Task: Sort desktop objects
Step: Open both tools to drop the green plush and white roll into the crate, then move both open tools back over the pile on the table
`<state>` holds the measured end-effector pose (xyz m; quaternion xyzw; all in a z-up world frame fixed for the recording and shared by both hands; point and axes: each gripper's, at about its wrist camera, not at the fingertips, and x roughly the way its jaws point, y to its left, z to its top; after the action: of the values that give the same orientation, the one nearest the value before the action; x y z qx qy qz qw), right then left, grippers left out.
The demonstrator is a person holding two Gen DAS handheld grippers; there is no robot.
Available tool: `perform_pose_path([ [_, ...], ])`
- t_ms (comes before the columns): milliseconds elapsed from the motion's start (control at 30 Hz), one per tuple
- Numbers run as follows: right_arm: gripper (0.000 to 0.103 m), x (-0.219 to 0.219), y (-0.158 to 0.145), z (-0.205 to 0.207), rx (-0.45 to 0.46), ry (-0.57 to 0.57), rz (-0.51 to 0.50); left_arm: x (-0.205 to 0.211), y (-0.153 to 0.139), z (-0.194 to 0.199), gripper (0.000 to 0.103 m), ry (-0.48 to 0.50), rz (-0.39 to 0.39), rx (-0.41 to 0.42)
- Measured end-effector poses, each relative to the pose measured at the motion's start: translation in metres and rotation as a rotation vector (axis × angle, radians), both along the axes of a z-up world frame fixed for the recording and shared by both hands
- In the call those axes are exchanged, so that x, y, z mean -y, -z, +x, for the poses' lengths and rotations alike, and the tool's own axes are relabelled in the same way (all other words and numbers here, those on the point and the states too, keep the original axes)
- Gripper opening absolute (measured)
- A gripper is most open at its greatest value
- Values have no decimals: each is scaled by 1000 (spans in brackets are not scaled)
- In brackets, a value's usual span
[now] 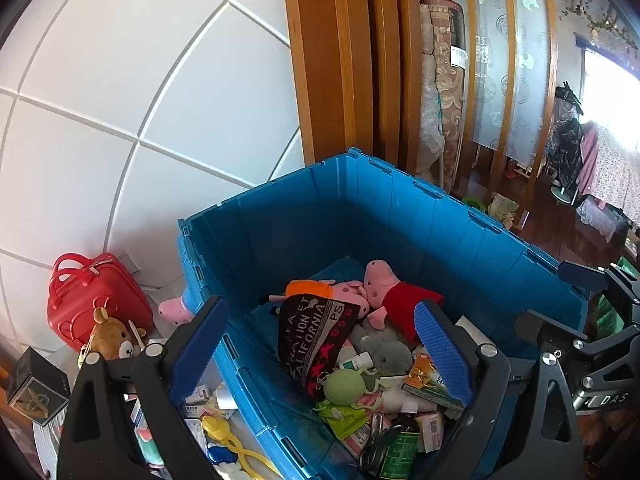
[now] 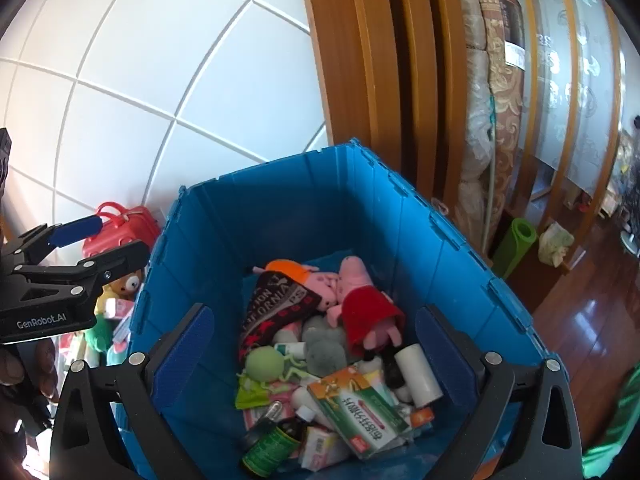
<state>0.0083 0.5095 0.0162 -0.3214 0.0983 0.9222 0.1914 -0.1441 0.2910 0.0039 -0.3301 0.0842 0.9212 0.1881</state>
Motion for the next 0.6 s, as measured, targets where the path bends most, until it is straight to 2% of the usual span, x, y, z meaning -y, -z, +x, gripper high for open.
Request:
perform_pose_path([
  [333, 103, 46, -11, 0, -4, -67, 39, 42, -3, 26, 95, -56, 22, -10],
  [600, 103, 98, -14, -6, -13, -157, 49, 97, -1, 50, 95, -145, 28, -11],
])
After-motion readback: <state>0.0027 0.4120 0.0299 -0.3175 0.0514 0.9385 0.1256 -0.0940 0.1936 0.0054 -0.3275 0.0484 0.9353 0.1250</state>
